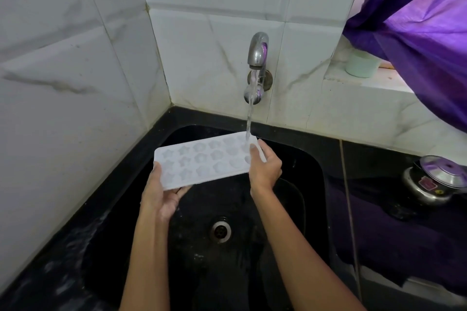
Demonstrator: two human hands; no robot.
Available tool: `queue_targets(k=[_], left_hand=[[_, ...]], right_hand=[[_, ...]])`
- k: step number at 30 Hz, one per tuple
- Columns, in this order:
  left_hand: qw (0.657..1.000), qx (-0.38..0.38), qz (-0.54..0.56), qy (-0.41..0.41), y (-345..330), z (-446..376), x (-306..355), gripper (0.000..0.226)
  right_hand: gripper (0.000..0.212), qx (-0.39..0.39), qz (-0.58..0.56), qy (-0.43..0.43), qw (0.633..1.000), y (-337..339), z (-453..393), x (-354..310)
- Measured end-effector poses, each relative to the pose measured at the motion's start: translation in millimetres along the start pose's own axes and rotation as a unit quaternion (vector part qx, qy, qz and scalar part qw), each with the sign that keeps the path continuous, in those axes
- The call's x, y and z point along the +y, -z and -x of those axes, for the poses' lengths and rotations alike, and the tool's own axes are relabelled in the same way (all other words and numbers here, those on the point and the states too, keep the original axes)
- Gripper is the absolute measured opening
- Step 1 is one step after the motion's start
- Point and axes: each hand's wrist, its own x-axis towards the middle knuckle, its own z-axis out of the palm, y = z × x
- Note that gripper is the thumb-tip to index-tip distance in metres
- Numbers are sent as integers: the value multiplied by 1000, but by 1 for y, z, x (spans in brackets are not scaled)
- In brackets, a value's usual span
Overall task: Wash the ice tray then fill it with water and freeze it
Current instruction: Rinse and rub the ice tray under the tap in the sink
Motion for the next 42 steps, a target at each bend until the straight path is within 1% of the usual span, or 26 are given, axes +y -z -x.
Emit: queue_targets(k=[3,7,8,9,11,12,13,14,16,18,19,20,21,24,26,27,29,31,32,33,35,37,39,41,42], left_hand=[[999,-8,-30,-13,-10,-10,-6,45],[1000,-6,-28,-13,-30,-18,-19,41],[1000,-4,-24,-11,-35,-17,-23,41],[1000,-5,-19,-8,-40,-17,-27,40],[1000,-7,-11,-7,-49,-16,-34,39],[1000,-7,-9,-8,-52,-15,-37,37],[1000,-7,-8,-8,-55,-14,-40,36],[1000,-7,-9,-7,-57,-12,-43,35],[1000,-10,-11,-1,-61,-10,-49,35],[1000,-11,-16,2,-64,-8,-54,34],[1000,-9,-17,1,-65,-7,-56,31],[1000,-8,-18,0,-66,-6,-57,28],[1000,-8,-17,0,-67,-5,-58,25],[1000,-11,-17,-1,-66,-3,-58,21],[1000,-7,-19,-5,-64,-3,-57,19],[1000,-6,-19,-8,-63,-3,-56,19],[1000,-2,-21,-14,-61,-3,-55,20],[1000,3,-23,-17,-58,-1,-53,23],[1000,5,-24,-18,-57,0,-52,25],[999,7,-25,-20,-56,1,-51,27],[999,8,-28,-24,-54,6,-50,30],[999,10,-29,-26,-50,12,-47,32],[999,12,-30,-30,-46,19,-44,34],[999,16,-33,-37,-41,27,-41,34],[999,20,-31,-39,-38,32,-40,34]], right_hand=[[34,11,4,-3,1000,7,-8,-7],[30,34,25,13,999,19,-20,-18],[29,40,58,20,997,23,-24,-22],[27,45,118,31,992,26,-27,-26],[32,53,266,84,959,30,-35,-36],[37,50,313,121,941,30,-39,-41],[41,41,330,153,930,27,-43,-46],[46,25,325,170,930,22,-46,-54],[52,-29,277,160,947,8,-52,-72],[57,-85,230,114,963,-8,-56,-91],[52,-107,208,86,968,-16,-58,-99],[42,-122,191,57,972,-25,-63,-104],[37,-134,184,33,973,-33,-66,-108],[43,-168,128,-46,976,-54,-83,-105],[49,-160,55,-95,981,-58,-91,-100],[50,-165,0,-119,979,-58,-92,-98],[44,-193,-126,-160,960,-55,-91,-97],[40,-220,-254,-206,919,-51,-90,-98],[44,-224,-289,-220,904,-50,-89,-97],[47,-227,-303,-230,897,-49,-90,-97],[49,-242,-286,-230,898,-47,-88,-101],[47,-245,-225,-221,917,-43,-84,-106],[43,-243,-110,-183,946,-35,-77,-108],[29,-204,47,-96,973,-21,-66,-110],[28,-186,123,-43,974,-11,-58,-111]])
